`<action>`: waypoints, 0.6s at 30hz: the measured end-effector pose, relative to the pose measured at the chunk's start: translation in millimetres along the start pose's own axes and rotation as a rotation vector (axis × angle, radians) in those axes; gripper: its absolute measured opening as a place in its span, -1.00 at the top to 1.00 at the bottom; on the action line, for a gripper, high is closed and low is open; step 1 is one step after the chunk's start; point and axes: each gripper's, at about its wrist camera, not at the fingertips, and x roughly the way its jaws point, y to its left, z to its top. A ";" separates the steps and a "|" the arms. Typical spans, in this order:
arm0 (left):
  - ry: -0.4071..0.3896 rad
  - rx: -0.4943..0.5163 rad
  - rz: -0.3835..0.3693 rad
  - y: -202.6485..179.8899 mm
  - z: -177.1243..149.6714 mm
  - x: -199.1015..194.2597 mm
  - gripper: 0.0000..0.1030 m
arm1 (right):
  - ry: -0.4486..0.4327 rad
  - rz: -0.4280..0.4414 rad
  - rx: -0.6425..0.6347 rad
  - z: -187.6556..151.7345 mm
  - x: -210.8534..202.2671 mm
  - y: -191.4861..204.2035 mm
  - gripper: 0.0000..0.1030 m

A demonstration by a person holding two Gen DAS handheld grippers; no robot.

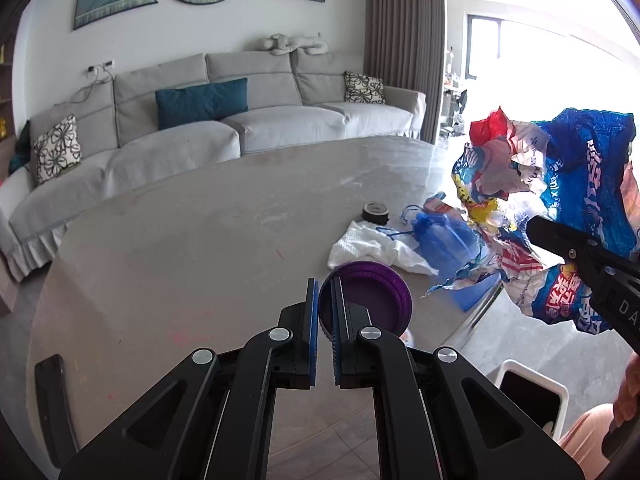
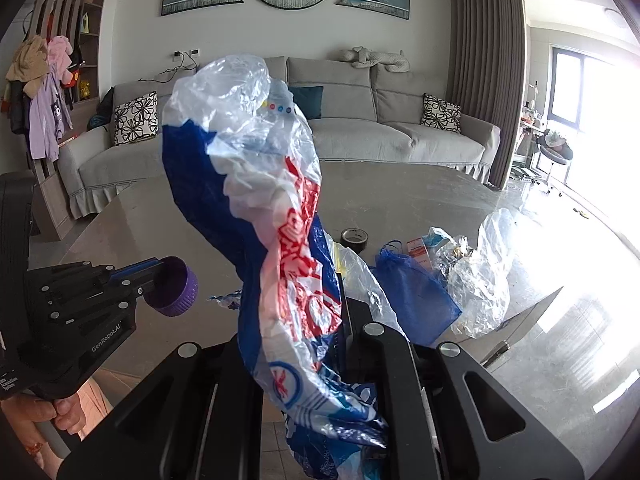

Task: Collect trash
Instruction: 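Carry both items over the white bin and open both grippers to drop them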

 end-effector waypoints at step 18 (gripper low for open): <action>0.021 0.367 -0.397 -214.0 -72.8 -25.7 0.90 | 0.079 -0.330 0.291 -132.3 -117.2 -111.5 0.75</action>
